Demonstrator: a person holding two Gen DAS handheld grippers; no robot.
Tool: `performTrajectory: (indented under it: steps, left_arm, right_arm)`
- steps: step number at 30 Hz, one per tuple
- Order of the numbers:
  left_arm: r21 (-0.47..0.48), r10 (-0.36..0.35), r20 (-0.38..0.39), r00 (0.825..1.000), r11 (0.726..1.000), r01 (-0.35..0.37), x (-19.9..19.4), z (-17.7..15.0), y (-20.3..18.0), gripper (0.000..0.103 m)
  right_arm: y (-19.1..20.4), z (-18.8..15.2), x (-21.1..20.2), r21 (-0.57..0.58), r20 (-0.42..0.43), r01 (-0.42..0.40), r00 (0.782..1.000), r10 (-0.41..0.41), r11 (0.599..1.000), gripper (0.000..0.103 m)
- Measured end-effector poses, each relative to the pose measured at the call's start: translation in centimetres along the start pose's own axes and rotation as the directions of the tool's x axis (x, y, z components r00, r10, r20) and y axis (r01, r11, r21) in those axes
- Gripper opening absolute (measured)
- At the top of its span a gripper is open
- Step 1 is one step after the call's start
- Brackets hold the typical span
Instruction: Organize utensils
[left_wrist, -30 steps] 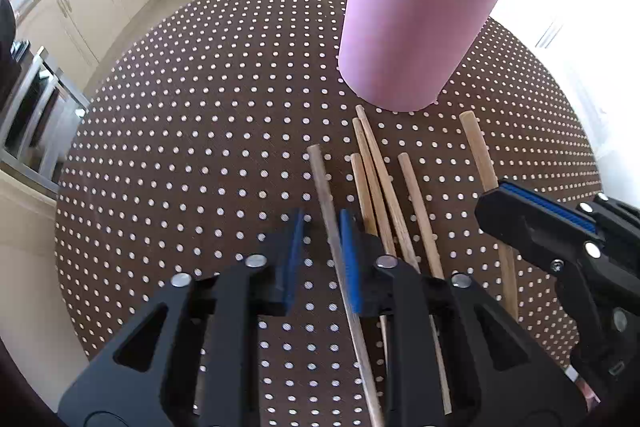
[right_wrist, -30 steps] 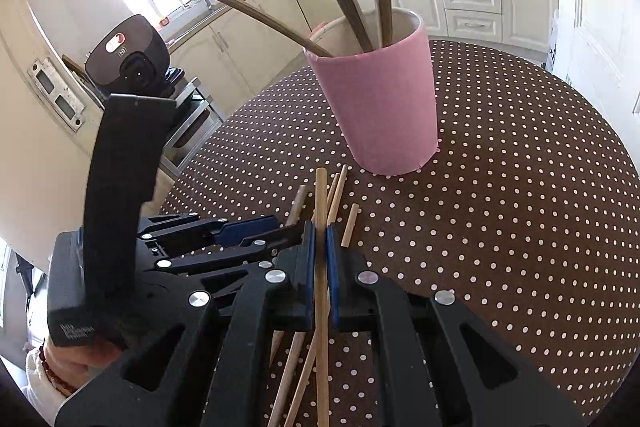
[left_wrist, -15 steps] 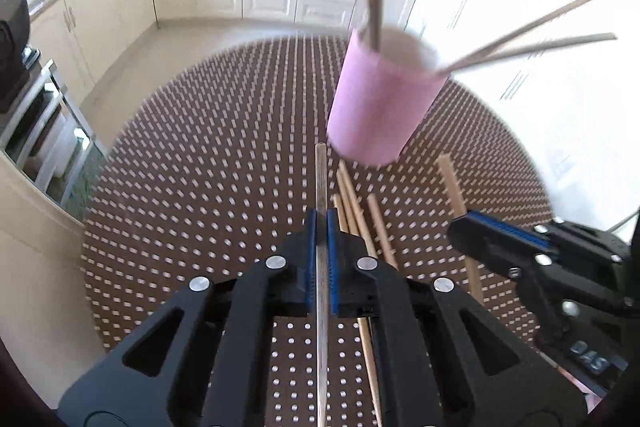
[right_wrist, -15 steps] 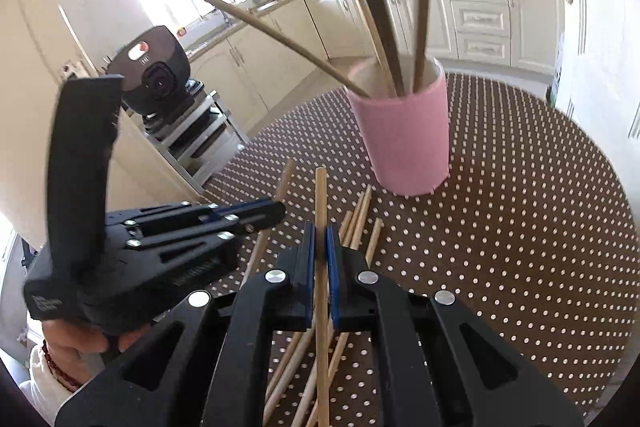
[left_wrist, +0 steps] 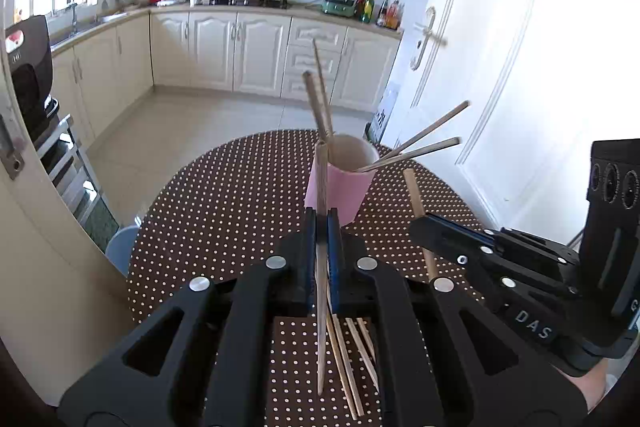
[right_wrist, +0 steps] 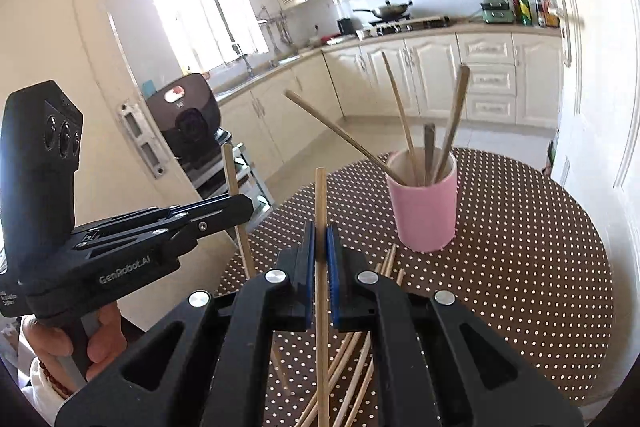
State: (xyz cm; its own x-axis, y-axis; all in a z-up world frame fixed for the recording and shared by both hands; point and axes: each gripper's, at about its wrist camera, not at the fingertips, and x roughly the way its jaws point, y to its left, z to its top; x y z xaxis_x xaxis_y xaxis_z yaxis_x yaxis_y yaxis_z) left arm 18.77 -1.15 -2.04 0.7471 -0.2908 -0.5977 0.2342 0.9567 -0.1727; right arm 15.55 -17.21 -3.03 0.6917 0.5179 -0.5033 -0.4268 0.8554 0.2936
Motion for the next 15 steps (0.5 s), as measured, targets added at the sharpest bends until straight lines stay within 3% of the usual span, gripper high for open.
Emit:
performTrajectory:
  steps: [5, 10, 15]
  left_arm:
    - [0.024, 0.0, 0.033, 0.999, 1.0, -0.001, -1.3, -0.5, -0.9, 0.006]
    - [0.025, -0.004, 0.047, 0.999, 1.0, 0.003, -2.6, -0.4, -1.5, 0.006]
    - [0.035, -0.011, 0.065, 0.998, 0.999, 0.009, -3.0, -0.3, -2.0, 0.006]
  right_arm:
    - [0.7, 0.0, -1.4, -0.03, 0.085, 0.02, 0.996, -0.018, 0.999, 0.005]
    - [0.0, -0.6, -1.4, -0.008, 0.098, 0.007, 0.995, -0.006, 1.0, 0.008]
    - [0.2, -1.0, -2.2, -0.024, 0.128, 0.037, 0.991, -0.034, 0.999, 0.0]
